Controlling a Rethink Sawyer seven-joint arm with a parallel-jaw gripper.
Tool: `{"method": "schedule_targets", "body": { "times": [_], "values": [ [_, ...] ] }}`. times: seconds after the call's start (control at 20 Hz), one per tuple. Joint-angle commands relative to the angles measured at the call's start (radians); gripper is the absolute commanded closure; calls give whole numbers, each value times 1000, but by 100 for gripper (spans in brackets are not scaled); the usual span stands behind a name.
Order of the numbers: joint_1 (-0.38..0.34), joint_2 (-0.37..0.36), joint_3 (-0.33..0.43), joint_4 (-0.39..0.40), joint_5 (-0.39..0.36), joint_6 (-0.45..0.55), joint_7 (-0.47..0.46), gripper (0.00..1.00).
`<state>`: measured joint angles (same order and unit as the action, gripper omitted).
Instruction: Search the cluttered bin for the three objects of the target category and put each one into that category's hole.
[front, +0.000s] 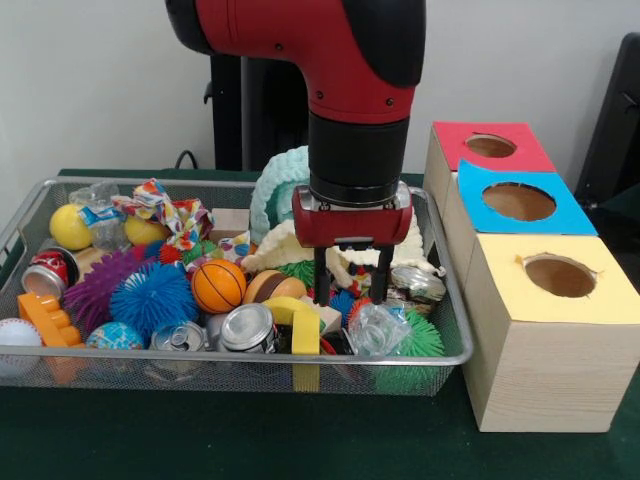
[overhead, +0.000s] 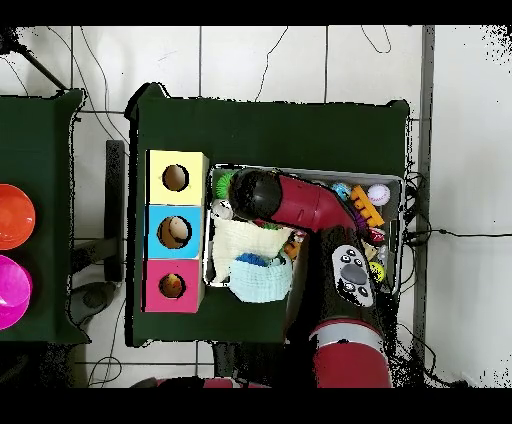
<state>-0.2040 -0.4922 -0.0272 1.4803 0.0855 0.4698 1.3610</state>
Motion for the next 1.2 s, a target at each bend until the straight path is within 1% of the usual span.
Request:
{"method": "schedule_targets", "body": {
  "times": [0.05,0.15,0.55,0.65,0.9,1.0,1.2],
  "values": [
    [-6,67,11,-64,46,92,221,0],
    [7,81,0,-80,49,90,236,0],
    [53,122,-38,-99,74,51,288,0],
    [69,116,-46,-82,86,43,304,0],
    [109,62,-84,-15,106,61,328,0],
    [116,46,-91,12,106,62,326,0],
    [116,37,-102,35,96,63,314,0]
  ]
}}
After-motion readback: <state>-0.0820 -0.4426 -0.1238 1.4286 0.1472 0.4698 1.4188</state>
